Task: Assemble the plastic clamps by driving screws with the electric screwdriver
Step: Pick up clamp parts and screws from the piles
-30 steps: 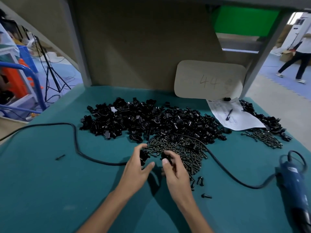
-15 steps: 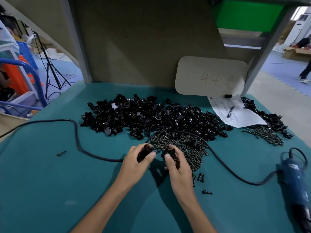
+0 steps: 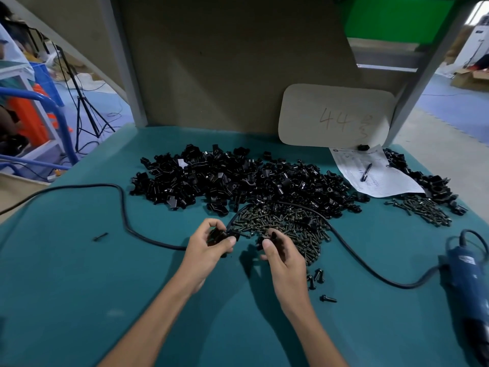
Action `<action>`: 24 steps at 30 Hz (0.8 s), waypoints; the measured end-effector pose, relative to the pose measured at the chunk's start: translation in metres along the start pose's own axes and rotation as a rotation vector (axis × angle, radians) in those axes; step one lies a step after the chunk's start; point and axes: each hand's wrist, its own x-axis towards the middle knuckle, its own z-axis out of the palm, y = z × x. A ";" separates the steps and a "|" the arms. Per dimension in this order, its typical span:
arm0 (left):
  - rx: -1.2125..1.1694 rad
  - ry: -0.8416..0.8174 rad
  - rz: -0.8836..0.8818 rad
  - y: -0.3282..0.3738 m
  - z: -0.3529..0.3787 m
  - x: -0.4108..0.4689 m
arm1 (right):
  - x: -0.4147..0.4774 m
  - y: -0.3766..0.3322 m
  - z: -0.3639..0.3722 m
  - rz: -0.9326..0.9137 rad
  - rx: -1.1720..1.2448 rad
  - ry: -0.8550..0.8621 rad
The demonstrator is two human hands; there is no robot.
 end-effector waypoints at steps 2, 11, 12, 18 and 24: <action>-0.048 -0.020 -0.029 0.002 0.000 0.000 | 0.000 -0.001 -0.001 -0.021 0.005 0.020; -0.029 -0.127 -0.182 0.017 0.012 -0.002 | 0.002 0.005 -0.002 -0.045 -0.033 -0.021; 0.068 -0.133 -0.182 0.016 0.014 -0.002 | 0.003 0.006 -0.002 -0.016 -0.018 -0.015; 0.556 -0.206 0.008 0.005 0.020 -0.010 | 0.004 0.007 -0.006 0.013 -0.027 -0.031; 0.521 -0.133 0.127 0.005 0.018 -0.008 | 0.004 0.006 -0.003 0.006 -0.103 -0.058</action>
